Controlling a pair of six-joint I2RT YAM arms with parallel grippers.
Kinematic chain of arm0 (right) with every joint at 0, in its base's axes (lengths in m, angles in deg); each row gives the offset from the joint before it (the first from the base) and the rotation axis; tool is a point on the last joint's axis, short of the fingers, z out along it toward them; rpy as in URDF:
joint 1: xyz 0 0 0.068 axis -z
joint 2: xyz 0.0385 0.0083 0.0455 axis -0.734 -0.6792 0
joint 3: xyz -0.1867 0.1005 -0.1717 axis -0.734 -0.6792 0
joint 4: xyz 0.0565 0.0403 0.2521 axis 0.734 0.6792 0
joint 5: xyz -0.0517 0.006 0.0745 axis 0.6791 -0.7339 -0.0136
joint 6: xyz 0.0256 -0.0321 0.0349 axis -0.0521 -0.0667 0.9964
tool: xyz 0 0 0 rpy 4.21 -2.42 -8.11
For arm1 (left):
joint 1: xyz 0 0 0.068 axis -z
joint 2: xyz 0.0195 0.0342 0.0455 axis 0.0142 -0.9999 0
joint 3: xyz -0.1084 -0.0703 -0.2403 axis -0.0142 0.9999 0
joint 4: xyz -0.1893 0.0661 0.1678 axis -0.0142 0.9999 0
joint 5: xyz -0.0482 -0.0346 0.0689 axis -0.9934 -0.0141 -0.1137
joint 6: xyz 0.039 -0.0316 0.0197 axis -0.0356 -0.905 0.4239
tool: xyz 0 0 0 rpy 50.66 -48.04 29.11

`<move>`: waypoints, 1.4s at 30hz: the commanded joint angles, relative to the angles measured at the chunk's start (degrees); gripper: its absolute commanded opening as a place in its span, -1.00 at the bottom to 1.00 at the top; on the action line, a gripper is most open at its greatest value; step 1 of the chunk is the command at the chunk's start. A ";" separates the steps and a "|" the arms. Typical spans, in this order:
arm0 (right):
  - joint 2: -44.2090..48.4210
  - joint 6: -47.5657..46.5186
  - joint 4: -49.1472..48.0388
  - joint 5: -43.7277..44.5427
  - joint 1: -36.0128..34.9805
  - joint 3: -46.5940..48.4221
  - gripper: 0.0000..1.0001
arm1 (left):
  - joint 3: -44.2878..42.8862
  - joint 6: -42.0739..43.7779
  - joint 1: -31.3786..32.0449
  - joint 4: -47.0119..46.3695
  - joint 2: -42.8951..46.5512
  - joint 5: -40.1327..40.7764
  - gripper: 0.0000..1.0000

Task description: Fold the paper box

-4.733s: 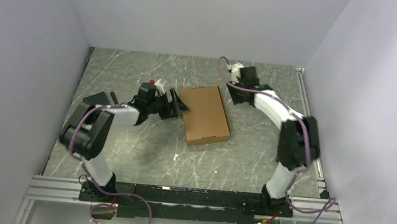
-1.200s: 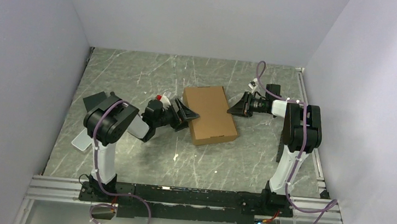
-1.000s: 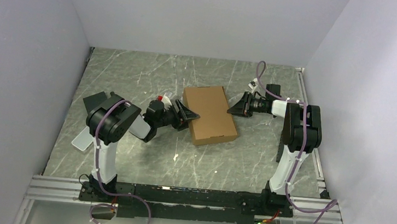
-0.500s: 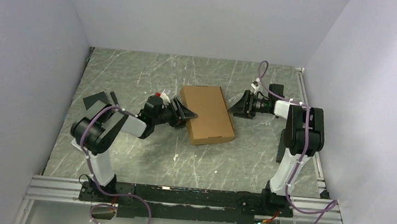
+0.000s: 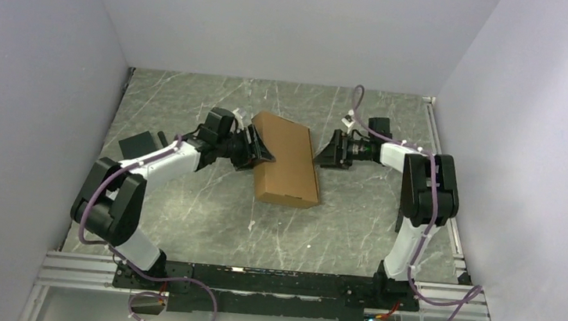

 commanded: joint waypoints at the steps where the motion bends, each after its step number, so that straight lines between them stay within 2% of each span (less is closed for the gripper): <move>1: -1.42 2.82 -3.86 -1.15 -2.58 -0.63 0.48 | -4.69 5.97 0.01 10.94 0.11 0.36 -0.27; 6: -3.04 3.73 -4.27 0.03 -4.24 -0.68 0.40 | -9.57 7.27 0.01 15.99 -0.96 0.72 -0.24; 12: -2.45 7.44 -7.89 -1.93 -5.54 -1.76 -0.19 | -15.43 8.99 0.41 21.49 -1.65 0.48 -0.10; 19: -5.01 12.53 -12.88 -4.10 -7.12 -2.83 -0.44 | -20.33 8.94 2.51 23.21 -2.99 -1.42 0.03; 27: -5.82 14.22 -14.92 -5.48 -7.14 -3.26 -0.50 | -22.23 8.51 4.51 22.55 -4.89 -2.07 0.15; 34: -6.93 9.76 -9.25 -1.05 -6.78 -1.74 -0.49 | -28.73 9.82 6.88 26.62 -8.06 -1.19 0.27; 37: -6.91 5.13 -2.61 2.72 -6.37 -0.02 -0.44 | -31.71 10.89 8.19 28.89 -10.21 -0.17 0.29; 42: -4.31 0.81 1.54 3.85 -3.53 1.57 -0.26 | -36.10 13.32 9.91 33.71 -13.02 3.21 0.30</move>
